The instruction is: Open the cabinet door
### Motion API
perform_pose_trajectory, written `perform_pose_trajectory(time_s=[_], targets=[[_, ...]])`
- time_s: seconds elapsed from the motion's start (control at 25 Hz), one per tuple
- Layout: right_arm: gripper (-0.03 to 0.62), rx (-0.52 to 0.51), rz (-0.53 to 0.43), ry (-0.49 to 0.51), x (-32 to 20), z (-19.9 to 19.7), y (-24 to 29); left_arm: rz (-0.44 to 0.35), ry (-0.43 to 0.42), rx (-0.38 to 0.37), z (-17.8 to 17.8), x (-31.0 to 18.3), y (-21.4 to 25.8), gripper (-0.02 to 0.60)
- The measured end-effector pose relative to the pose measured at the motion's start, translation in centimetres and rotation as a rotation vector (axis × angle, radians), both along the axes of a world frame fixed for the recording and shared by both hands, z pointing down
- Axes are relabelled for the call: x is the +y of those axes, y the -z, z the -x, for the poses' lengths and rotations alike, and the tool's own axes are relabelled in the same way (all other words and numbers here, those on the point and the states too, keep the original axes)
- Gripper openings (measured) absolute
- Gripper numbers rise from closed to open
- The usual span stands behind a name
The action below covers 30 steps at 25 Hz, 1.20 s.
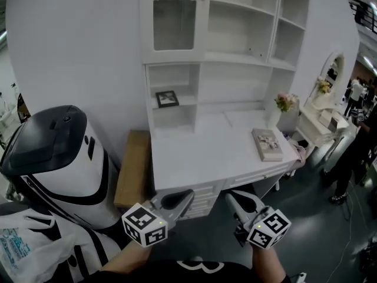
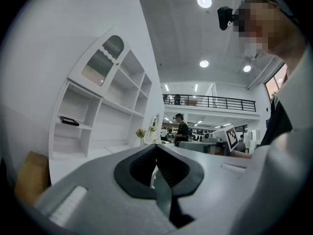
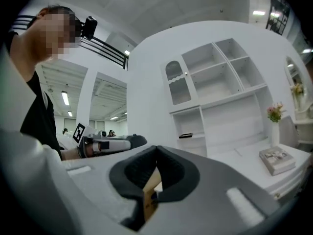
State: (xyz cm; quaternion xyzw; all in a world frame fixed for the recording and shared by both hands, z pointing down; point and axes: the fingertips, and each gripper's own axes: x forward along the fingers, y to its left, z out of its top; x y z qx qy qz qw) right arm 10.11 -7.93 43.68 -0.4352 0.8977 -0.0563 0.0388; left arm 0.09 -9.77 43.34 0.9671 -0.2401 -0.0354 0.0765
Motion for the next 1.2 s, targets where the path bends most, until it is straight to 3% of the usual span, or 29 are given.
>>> perform_pose_trajectory(time_s=[0.24, 0.36, 0.72, 0.92, 1.2], targets=[[0.002, 0.006, -0.041, 0.094, -6.5, -4.2, 2.0, -0.057, 0.062, -0.002, -4.9, -6.8, 2.2, 0.005], [0.002, 0.03, -0.069, 0.113, -8.8, -5.3, 3.2, -0.128, 0.085, -0.049, -6.0, -8.3, 3.2, 0.005], [0.002, 0.015, -0.127, 0.103, -13.7, -7.2, 6.7, -0.226, 0.143, -0.084, -5.8, -13.7, 7.3, 0.006], [0.002, 0.01, -0.131, 0.072, -18.8, -8.5, 9.0, -0.307, 0.157, -0.103, -5.6, -19.5, 11.2, 0.008], [0.002, 0.061, -0.159, 0.057, -26.6, -9.5, 13.1, -0.499, 0.205, -0.138, -6.2, -29.3, 19.3, 0.012]])
